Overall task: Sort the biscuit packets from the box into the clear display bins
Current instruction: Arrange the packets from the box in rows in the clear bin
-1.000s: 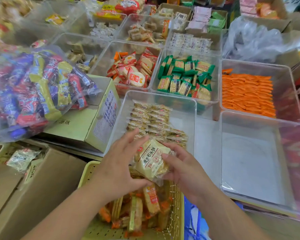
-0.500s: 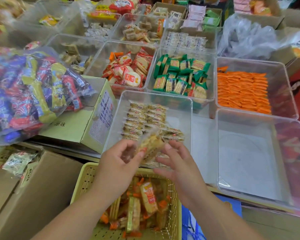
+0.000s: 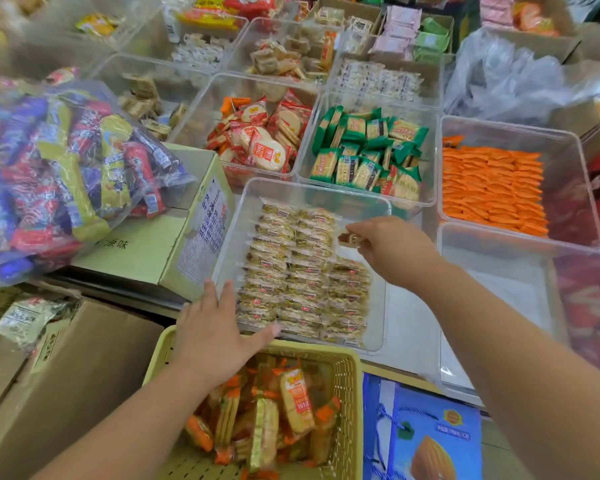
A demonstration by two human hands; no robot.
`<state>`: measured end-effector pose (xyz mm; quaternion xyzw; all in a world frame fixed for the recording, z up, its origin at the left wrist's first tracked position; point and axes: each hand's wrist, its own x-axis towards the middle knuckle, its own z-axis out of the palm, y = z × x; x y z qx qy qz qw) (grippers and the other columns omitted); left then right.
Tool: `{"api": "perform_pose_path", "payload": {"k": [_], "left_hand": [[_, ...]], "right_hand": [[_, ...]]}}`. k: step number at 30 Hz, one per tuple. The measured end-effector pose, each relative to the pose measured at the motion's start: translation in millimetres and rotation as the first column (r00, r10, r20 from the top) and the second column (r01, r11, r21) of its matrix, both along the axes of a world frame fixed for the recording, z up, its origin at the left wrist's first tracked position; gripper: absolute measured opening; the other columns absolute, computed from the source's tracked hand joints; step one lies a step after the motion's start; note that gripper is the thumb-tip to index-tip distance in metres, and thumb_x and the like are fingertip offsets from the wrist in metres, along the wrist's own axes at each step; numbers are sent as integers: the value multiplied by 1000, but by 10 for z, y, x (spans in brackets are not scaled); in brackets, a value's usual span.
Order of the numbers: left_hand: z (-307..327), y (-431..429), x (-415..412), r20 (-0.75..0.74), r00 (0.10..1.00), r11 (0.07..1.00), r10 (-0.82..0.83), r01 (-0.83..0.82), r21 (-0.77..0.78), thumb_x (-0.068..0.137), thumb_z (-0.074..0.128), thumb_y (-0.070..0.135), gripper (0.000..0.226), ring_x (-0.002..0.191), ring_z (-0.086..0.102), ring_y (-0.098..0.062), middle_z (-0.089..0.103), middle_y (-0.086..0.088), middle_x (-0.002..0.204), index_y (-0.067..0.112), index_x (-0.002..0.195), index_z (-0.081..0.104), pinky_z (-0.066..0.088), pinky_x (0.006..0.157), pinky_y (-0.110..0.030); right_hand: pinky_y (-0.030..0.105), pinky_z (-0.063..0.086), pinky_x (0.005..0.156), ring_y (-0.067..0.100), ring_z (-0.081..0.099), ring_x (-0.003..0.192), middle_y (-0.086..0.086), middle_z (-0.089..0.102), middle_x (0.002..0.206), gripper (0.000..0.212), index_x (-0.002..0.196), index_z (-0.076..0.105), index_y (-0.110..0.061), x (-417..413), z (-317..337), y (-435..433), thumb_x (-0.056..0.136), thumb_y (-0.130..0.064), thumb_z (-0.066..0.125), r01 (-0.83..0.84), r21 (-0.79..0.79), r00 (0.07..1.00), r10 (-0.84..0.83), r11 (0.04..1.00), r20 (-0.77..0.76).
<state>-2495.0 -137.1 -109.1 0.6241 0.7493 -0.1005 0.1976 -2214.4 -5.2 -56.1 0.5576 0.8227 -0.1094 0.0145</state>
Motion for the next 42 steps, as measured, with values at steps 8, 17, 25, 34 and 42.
{"api": "perform_pose_path", "payload": {"k": [8,17,25,34,42], "left_hand": [[-117,-6,-20,-36,999,999,-35,34,-5,55,-3,109,144,156,20,-35,-2,-18,172,16,165,1,24,123,-47],[-128,-19,-14,-97,993,997,-72,71,-16,62,-10,105,137,157,15,-34,-8,-21,171,14,165,-6,18,125,-47],[-142,-18,-8,-83,994,997,-64,61,-36,61,-11,105,136,157,12,-35,-10,-20,171,16,164,-11,16,125,-48],[67,-36,-95,112,993,998,-40,46,-51,73,17,99,113,158,7,-33,-4,-14,173,34,164,10,11,126,-49],[484,-882,-777,372,928,939,13,-140,315,85,64,64,66,144,33,-17,43,7,154,31,142,57,29,120,-36]], "right_hand": [[39,55,80,28,64,105,5,67,119,47,130,62,-20,-264,-363,572,92,4,48,-155,-217,815,249,964,523],[36,55,86,30,63,97,15,67,110,27,114,70,4,-332,-931,768,98,2,47,18,-530,887,231,848,400],[35,43,74,29,52,85,12,54,92,29,114,64,3,-395,-1032,758,97,5,41,101,-554,928,122,826,352],[42,52,91,33,59,110,12,63,126,34,130,57,-12,-528,-622,112,101,-24,46,238,-311,971,-215,920,107],[34,41,105,21,56,124,3,68,128,33,127,68,-16,-1578,-65,-1035,103,-34,54,-123,-132,876,45,984,-480]]}}
